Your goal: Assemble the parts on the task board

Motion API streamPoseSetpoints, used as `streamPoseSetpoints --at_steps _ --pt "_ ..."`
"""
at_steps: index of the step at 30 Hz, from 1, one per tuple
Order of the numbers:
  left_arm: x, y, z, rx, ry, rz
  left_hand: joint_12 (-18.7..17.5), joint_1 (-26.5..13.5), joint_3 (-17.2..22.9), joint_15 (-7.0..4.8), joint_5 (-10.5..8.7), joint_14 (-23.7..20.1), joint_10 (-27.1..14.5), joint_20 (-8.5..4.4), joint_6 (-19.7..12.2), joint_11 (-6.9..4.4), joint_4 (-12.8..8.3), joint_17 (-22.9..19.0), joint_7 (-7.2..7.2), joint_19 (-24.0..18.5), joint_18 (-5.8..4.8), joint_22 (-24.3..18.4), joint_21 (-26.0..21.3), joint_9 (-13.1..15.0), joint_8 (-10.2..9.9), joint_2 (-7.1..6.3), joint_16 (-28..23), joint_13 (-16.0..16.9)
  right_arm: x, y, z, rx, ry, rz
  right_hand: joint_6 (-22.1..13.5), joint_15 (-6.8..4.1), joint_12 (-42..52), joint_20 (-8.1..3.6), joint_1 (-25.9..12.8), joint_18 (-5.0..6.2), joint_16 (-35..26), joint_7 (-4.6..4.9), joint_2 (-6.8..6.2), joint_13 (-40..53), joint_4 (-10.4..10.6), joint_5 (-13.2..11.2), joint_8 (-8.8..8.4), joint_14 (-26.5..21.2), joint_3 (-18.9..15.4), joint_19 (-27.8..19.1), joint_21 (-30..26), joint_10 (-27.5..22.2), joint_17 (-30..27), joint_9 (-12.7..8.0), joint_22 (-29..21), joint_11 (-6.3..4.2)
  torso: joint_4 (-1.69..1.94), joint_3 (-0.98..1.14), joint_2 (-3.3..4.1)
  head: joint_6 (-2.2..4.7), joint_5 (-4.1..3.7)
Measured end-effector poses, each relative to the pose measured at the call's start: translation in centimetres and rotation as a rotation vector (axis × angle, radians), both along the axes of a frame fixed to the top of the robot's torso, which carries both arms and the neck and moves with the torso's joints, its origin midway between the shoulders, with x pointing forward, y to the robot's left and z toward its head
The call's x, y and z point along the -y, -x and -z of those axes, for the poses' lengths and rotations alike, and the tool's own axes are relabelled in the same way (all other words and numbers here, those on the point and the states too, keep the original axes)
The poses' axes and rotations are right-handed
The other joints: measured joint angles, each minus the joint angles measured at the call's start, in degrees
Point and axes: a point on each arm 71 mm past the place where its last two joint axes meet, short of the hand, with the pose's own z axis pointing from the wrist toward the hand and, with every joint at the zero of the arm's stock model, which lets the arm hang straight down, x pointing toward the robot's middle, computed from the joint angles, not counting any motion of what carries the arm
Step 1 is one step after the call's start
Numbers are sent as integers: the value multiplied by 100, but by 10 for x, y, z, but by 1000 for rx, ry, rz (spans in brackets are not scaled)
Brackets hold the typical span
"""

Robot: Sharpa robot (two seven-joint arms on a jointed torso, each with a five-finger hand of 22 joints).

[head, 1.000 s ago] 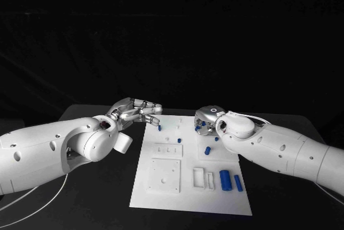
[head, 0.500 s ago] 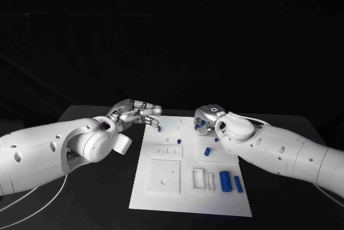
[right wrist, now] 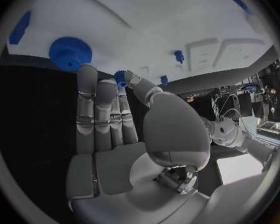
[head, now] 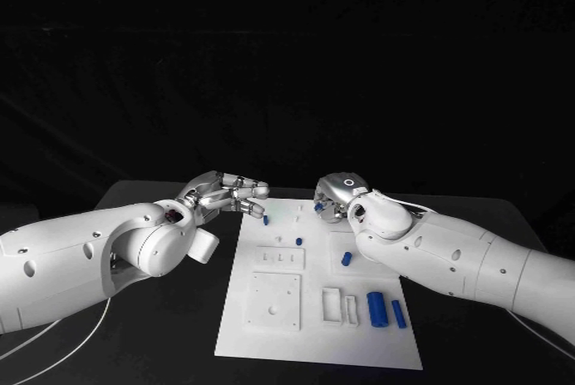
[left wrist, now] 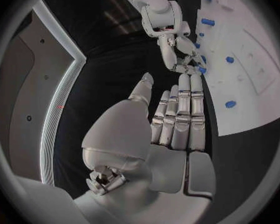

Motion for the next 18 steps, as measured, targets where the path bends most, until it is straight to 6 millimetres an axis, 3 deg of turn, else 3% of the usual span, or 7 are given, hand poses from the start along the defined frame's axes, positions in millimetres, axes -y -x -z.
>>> streamPoseSetpoints --at_steps 8,18 --pt "1 -1 0 1 -1 3 0 0 0 0 0 0 0 0 0 0 0 0 0 0 0 -2 0 0 0 0 0 0 -13 -1 -3 21 -25 2 -3 0 -6 -19 23 -10 0 3 -24 -13 46 -1 -17 0 15 20 -56 -1 -40 2 98 1 7 5 9 7 -12" --pt "2 0 -2 6 -3 10 0 0 0 0 0 0 0 0 0 0 0 -1 0 0 0 -2 0 0 0 0 0 -1 -17 -5 -3 36 -36 15 -9 1 20 -19 22 -7 0 8 -25 -17 46 -6 -23 0 15 20 -94 -2 -51 41 149 1 26 -6 35 13 3"
